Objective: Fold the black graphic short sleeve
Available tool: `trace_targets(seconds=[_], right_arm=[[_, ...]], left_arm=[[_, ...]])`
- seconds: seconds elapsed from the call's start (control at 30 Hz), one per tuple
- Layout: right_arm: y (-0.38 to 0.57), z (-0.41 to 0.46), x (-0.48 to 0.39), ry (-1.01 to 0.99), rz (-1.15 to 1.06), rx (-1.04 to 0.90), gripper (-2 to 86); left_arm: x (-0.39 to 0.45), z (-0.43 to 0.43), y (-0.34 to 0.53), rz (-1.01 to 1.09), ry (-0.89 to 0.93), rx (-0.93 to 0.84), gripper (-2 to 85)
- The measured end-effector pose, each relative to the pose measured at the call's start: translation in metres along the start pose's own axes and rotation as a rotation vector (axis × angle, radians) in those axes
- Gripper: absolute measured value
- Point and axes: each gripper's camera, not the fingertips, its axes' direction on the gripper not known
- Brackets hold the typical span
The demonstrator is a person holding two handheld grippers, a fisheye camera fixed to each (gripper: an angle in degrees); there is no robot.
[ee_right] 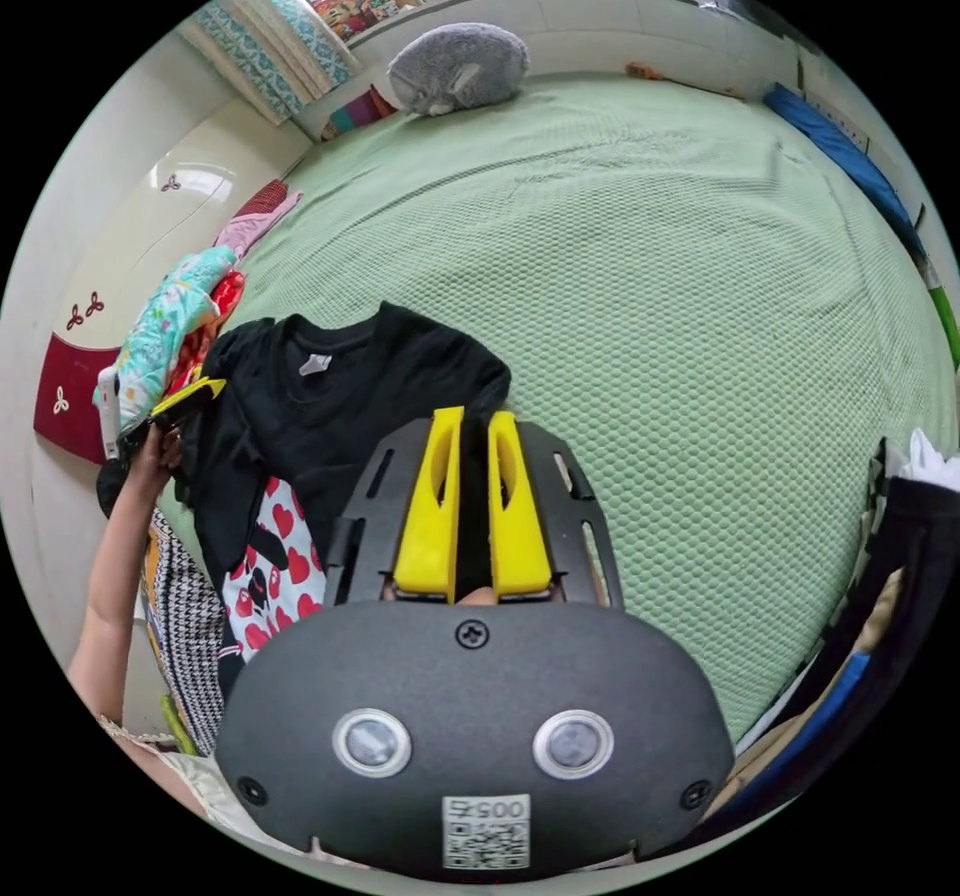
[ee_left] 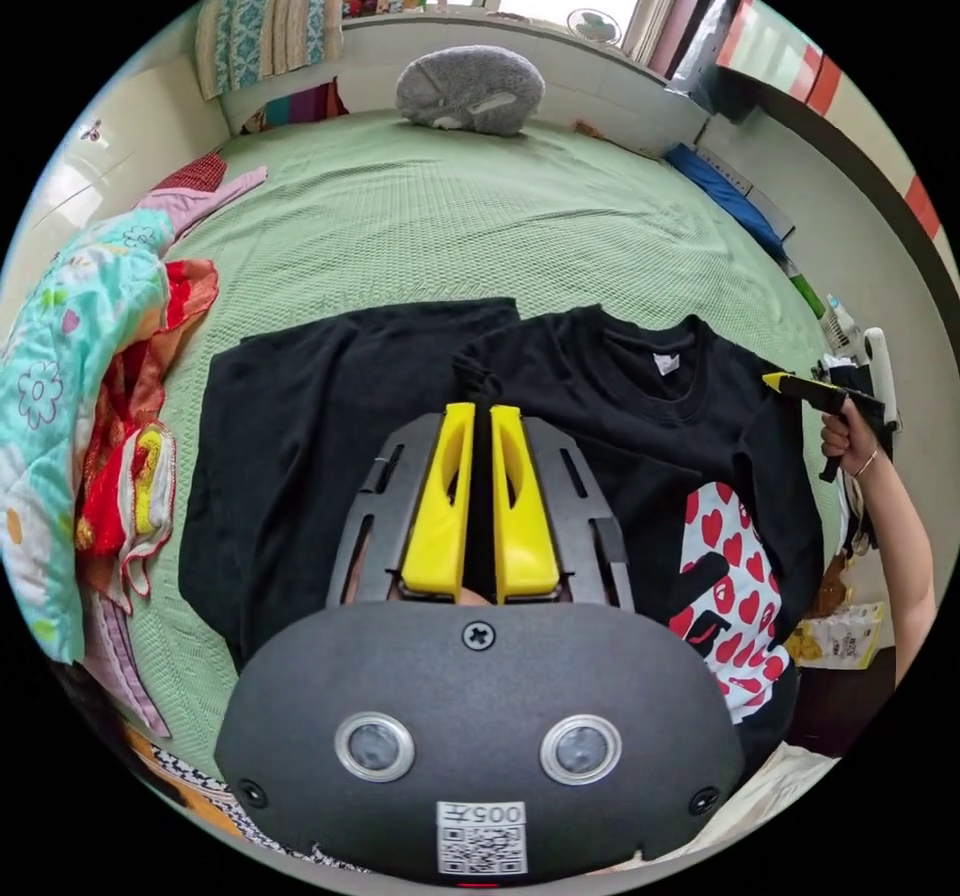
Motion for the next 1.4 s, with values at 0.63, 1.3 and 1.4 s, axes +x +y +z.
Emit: trace_targets(seconds=[0.63,1.3,1.4], right_arm=[[-0.091,-0.069,-0.011,0.305,0.234,0.223,3.3],[0.301,-0.058,-0.016,0.123,-0.085,-0.095,11.0],[0.336,-0.044,-0.032,0.159,-0.068,-0.095,10.7]], left_arm=[[0.03,-0.045,-0.095,-0.15,-0.115,0.04,4.3],[0.072,-0.089,0.271,0.047,0.103,-0.123,9.7],[0.084,-0.079,0.309,0.013,0.145,-0.151,10.7]])
